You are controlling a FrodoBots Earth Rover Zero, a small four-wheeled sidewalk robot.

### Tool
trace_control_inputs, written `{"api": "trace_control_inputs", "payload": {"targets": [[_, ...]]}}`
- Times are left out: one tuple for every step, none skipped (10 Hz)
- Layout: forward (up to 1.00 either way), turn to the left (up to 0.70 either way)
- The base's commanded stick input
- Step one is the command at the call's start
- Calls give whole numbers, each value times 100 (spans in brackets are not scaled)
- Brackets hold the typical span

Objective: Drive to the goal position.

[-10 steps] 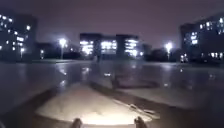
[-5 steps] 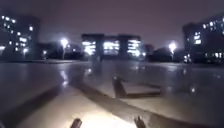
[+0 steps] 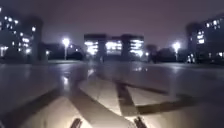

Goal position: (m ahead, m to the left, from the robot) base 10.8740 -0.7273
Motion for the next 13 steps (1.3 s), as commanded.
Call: {"api": "trace_control_inputs", "payload": {"targets": [[100, 0], [100, 0], [100, 0], [100, 0], [100, 0], [100, 0], [100, -11], [100, -24], [100, -38], [100, -20], [100, -5], [100, 0], [100, 0]]}}
